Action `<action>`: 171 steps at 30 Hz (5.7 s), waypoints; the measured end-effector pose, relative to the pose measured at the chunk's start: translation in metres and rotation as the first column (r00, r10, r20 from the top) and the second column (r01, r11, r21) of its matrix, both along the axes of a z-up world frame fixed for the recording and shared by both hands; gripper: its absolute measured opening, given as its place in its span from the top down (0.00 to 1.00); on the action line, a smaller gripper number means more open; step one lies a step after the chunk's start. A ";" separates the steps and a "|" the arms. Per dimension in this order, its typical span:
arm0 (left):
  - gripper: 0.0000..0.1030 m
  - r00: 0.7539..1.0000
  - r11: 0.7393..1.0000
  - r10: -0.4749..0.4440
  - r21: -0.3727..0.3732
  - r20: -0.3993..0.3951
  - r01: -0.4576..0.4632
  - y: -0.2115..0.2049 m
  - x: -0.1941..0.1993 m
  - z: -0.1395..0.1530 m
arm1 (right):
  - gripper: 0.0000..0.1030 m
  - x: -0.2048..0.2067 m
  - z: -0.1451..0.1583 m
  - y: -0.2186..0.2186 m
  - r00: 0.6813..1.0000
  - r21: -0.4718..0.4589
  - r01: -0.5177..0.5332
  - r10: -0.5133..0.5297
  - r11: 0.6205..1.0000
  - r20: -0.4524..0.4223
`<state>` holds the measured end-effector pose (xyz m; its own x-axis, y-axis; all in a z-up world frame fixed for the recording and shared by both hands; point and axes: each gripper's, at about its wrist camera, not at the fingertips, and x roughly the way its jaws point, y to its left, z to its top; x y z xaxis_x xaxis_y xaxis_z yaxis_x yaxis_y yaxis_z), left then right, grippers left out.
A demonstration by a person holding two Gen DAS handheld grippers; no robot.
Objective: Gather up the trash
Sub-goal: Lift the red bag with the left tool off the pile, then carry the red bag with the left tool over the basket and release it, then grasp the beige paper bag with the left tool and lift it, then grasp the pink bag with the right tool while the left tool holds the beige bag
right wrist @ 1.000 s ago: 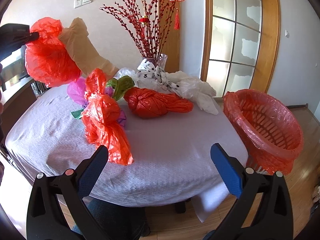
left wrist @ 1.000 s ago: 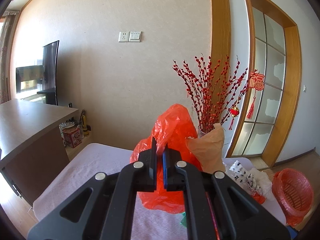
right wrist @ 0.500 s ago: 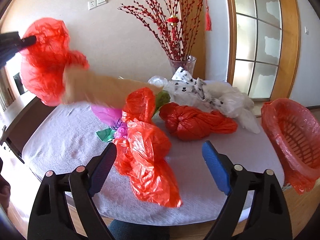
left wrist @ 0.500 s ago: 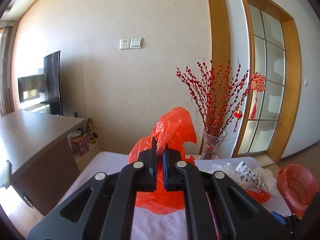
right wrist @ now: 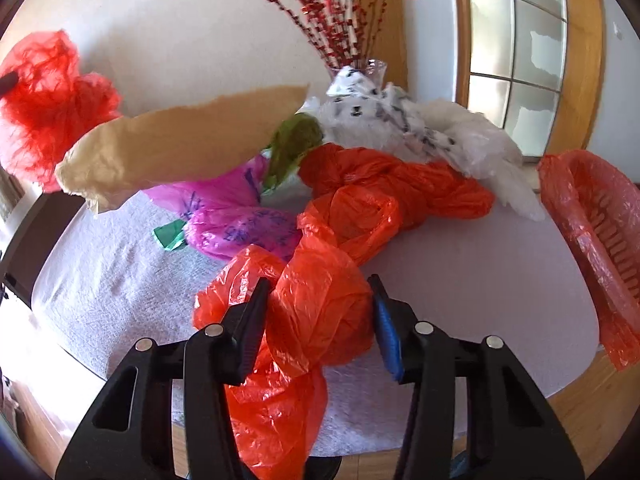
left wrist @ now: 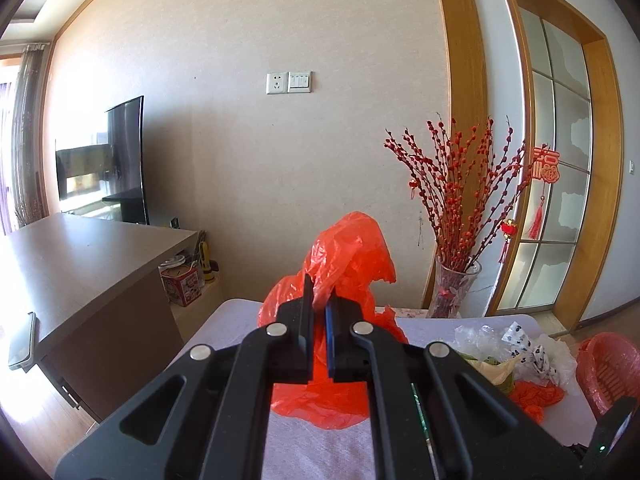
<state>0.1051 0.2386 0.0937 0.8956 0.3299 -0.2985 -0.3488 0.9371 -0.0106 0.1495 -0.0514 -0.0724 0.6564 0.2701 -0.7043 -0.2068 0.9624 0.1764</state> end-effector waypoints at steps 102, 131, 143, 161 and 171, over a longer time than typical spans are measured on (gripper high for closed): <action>0.60 0.733 0.746 -0.664 -0.208 -0.151 0.633 -0.342 0.101 -0.078 | 0.18 0.014 0.076 -0.307 0.793 0.001 0.542 -0.512 0.841 0.330; 0.88 0.867 0.956 -0.286 -0.063 -0.409 0.286 -0.174 0.046 -0.124 | 0.25 0.000 0.043 -0.147 0.972 -0.029 0.158 -0.150 0.987 0.178; 0.97 0.890 0.927 -0.372 -0.147 -0.262 0.344 -0.154 0.027 -0.092 | 0.25 0.001 0.044 -0.139 0.976 -0.019 0.133 -0.128 0.991 0.178; 0.97 0.964 0.967 -0.228 -0.148 -0.139 0.207 -0.070 0.026 -0.040 | 0.41 0.027 0.039 -0.105 0.988 0.015 0.059 -0.061 0.998 0.141; 0.97 0.971 0.976 -0.178 -0.155 -0.161 0.154 -0.036 0.024 -0.055 | 0.44 0.032 0.024 -0.039 0.989 0.034 -0.109 0.105 0.993 0.101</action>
<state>0.1291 0.2028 0.0391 0.8650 0.1247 -0.4860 -0.1966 0.9754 -0.0998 0.1812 -0.0908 -0.0484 0.6881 0.3688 -0.6250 -0.3267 0.9264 0.1869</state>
